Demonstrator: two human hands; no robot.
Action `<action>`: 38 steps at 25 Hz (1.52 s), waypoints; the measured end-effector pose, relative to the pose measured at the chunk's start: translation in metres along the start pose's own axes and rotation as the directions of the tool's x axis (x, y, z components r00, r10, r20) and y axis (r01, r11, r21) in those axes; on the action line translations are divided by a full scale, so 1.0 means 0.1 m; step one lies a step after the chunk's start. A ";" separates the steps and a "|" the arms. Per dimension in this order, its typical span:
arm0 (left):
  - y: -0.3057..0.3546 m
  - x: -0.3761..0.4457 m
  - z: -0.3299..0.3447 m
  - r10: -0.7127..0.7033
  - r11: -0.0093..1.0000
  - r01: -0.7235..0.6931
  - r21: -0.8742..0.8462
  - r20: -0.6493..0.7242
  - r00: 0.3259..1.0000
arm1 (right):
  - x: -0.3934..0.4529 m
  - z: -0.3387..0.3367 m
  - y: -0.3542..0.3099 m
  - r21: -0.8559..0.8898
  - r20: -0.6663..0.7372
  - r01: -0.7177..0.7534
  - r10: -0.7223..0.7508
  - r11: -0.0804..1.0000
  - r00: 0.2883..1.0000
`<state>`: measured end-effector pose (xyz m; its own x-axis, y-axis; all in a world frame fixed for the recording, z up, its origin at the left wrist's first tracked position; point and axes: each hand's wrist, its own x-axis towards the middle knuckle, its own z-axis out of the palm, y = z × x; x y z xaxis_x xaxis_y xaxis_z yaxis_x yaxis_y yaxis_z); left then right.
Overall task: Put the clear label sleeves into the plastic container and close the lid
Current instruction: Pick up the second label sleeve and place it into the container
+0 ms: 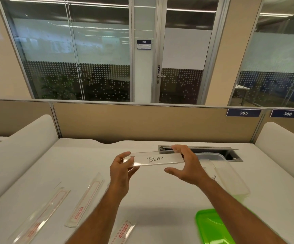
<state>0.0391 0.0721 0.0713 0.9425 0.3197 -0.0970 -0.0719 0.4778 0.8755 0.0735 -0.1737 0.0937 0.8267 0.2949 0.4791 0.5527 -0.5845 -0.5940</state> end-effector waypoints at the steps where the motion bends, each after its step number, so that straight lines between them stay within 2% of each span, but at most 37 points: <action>1: 0.02 -0.01 0.01 0.035 0.999 -0.035 -0.009 0.012 0.999 | 0.01 -0.03 -0.02 0.039 0.001 -0.030 0.030 0.999 1.000; 4: 0.10 -0.05 0.03 0.122 0.992 -0.119 -0.036 0.069 0.990 | 0.05 -0.10 -0.06 0.129 0.003 -0.093 0.093 0.987 0.996; 8: 0.20 -0.04 0.08 0.209 0.977 -0.204 -0.052 0.112 0.971 | 0.12 -0.17 -0.13 0.226 0.000 -0.106 0.109 0.968 0.994; 18: 0.45 0.08 0.25 0.284 0.957 -0.270 -0.106 0.154 0.946 | 0.40 -0.35 -0.25 0.222 -0.002 -0.003 0.003 0.975 1.000; 20: 0.44 0.09 0.27 0.283 0.957 -0.267 -0.109 0.169 0.944 | 0.44 -0.40 -0.23 0.105 0.040 0.025 -0.029 0.994 0.999; 22: 0.39 0.09 0.28 0.276 0.961 -0.263 -0.089 0.197 0.941 | 0.51 -0.45 -0.25 -0.148 0.161 0.082 -0.057 0.986 0.985; 24: 0.32 0.08 0.30 0.263 0.965 -0.255 -0.064 0.234 0.936 | 0.57 -0.46 -0.31 -0.380 0.318 0.133 -0.006 0.915 0.948; 26: 0.23 0.07 0.32 0.232 0.973 -0.226 -0.056 0.276 0.933 | 0.62 -0.40 -0.38 -0.512 0.437 0.180 0.074 0.840 0.896; 28: 0.15 0.06 0.35 0.195 0.981 -0.190 -0.046 0.305 0.932 | 0.64 -0.33 -0.41 -0.519 0.494 0.181 0.121 0.835 0.861; 32: -0.02 0.07 0.40 0.168 0.985 -0.173 -0.010 0.281 0.945 | 0.55 -0.25 -0.33 -0.448 0.502 0.098 0.159 0.889 0.850; 33: -0.07 0.08 0.43 0.160 0.983 -0.178 0.049 0.245 0.956 | 0.52 -0.25 -0.27 -0.454 0.482 0.075 0.174 0.888 0.858; 35: -0.20 0.09 0.49 0.165 0.922 -0.207 0.328 0.153 0.974 | 0.48 -0.30 -0.11 -0.506 0.394 -0.003 0.234 0.862 0.889; 36: -0.29 0.09 0.50 0.186 0.831 -0.228 0.507 0.132 0.974 | 0.47 -0.34 -0.01 -0.545 0.327 -0.061 0.279 0.836 0.903; 38: -0.53 0.11 0.47 0.194 0.582 -0.273 0.766 0.195 0.961 | 0.47 -0.47 0.22 -0.591 0.176 -0.217 0.386 0.777 0.905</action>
<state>0.0685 0.0116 0.0459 0.9558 0.2407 0.1689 -0.0491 -0.4357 0.8988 0.1193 -0.2081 0.1338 0.9805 0.1743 0.0906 0.1885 -0.9648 -0.1832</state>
